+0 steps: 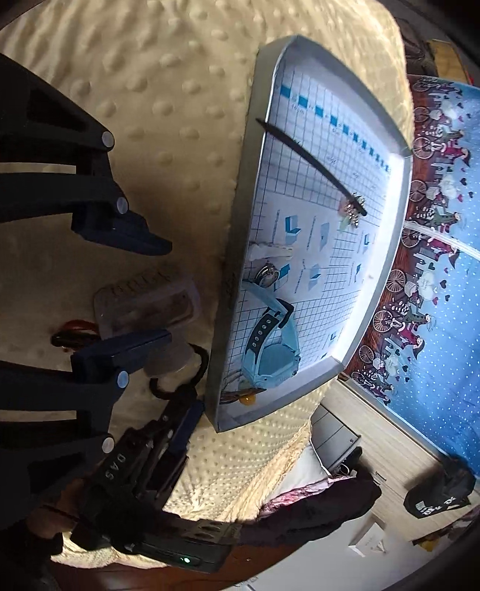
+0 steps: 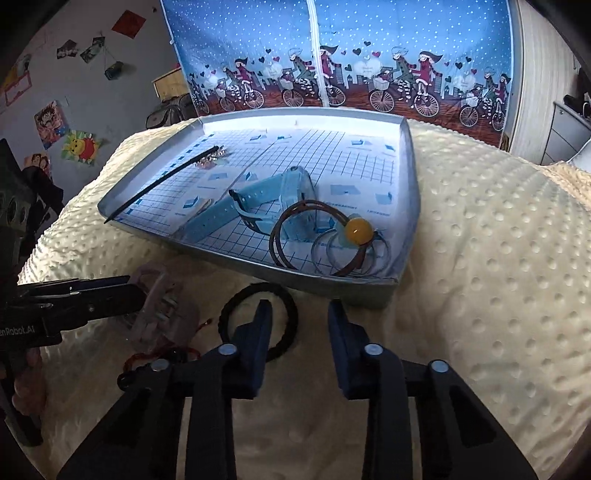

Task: Organize jewelry
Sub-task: 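Grasp the clear plastic box with the left tool while the right tool grasps the black hair tie, then carry the box in the left tool while the right tool carries the hair tie into the tray, release both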

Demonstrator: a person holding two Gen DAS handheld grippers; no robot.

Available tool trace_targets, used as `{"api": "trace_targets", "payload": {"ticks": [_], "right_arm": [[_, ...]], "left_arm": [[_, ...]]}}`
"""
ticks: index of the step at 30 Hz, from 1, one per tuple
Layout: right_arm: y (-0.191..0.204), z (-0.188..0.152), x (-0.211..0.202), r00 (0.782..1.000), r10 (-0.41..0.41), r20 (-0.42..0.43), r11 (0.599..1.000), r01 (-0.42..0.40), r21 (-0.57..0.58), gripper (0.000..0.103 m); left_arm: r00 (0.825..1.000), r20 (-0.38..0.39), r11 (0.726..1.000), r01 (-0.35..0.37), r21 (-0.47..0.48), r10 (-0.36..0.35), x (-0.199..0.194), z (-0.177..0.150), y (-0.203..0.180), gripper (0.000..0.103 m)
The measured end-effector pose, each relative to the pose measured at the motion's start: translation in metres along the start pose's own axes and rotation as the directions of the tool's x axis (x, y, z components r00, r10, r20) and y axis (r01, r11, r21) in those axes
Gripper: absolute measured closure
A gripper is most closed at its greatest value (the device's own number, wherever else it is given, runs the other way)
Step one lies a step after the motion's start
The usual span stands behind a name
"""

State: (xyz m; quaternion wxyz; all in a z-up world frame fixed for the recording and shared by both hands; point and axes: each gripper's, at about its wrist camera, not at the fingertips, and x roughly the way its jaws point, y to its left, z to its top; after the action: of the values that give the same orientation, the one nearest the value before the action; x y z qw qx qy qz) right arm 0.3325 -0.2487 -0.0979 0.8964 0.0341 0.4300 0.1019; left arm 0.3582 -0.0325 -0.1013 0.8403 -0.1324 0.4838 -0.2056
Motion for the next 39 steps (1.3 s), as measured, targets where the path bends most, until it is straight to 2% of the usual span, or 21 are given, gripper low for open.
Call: {"api": "trace_targets", "payload": {"ticks": [3, 5, 8, 11, 14, 19, 23, 30, 34, 39], "right_arm": [[-0.001, -0.001, 0.007, 1.0, 0.001, -0.01, 1.0, -0.001, 0.014, 0.079], [-0.003, -0.001, 0.011, 1.0, 0.008, -0.026, 1.0, -0.008, 0.025, 0.079], [-0.005, -0.002, 0.015, 0.999, 0.022, -0.045, 0.999, -0.02, 0.042, 0.079], [-0.004, -0.006, 0.017, 0.998, 0.033, -0.062, 0.998, -0.03, 0.049, 0.092], [-0.003, -0.012, 0.013, 0.996, 0.051, -0.07, 0.997, -0.047, 0.059, 0.097], [0.0, -0.024, -0.01, 0.997, 0.072, -0.022, 0.996, -0.07, 0.062, 0.098], [0.004, -0.033, -0.031, 0.997, 0.074, 0.011, 0.996, -0.074, 0.044, 0.098], [-0.003, -0.048, -0.052, 0.999, 0.053, 0.007, 0.998, -0.053, 0.046, 0.098], [-0.001, -0.048, -0.059, 0.997, 0.072, -0.003, 0.996, -0.072, 0.053, 0.098], [0.01, -0.033, -0.07, 0.997, 0.07, 0.032, 0.997, -0.071, 0.026, 0.098]], "left_arm": [[1.0, -0.007, 0.999, 0.029, -0.034, -0.03, 0.003, 0.0, 0.004, 0.069], [0.999, -0.024, 0.999, 0.023, -0.04, -0.024, 0.005, 0.0, 0.005, 0.084], [1.0, -0.025, 0.999, 0.012, -0.037, -0.013, 0.005, -0.002, 0.003, 0.089], [1.0, -0.025, 1.0, 0.004, -0.021, -0.004, 0.0, -0.005, -0.002, 0.095], [1.0, -0.022, 1.0, -0.006, 0.002, 0.006, -0.007, -0.011, -0.007, 0.095], [0.999, -0.003, 0.999, -0.033, 0.032, 0.033, -0.024, -0.023, -0.015, 0.095], [0.996, 0.047, 0.997, -0.076, 0.031, 0.075, -0.043, -0.03, -0.018, 0.095], [0.993, 0.099, 0.998, -0.065, -0.001, 0.065, -0.07, -0.033, -0.014, 0.095], [0.99, 0.124, 0.998, -0.062, -0.008, 0.062, -0.089, -0.035, -0.013, 0.095], [0.982, 0.168, 0.996, -0.088, 0.002, 0.086, -0.11, -0.028, -0.011, 0.095]]}}
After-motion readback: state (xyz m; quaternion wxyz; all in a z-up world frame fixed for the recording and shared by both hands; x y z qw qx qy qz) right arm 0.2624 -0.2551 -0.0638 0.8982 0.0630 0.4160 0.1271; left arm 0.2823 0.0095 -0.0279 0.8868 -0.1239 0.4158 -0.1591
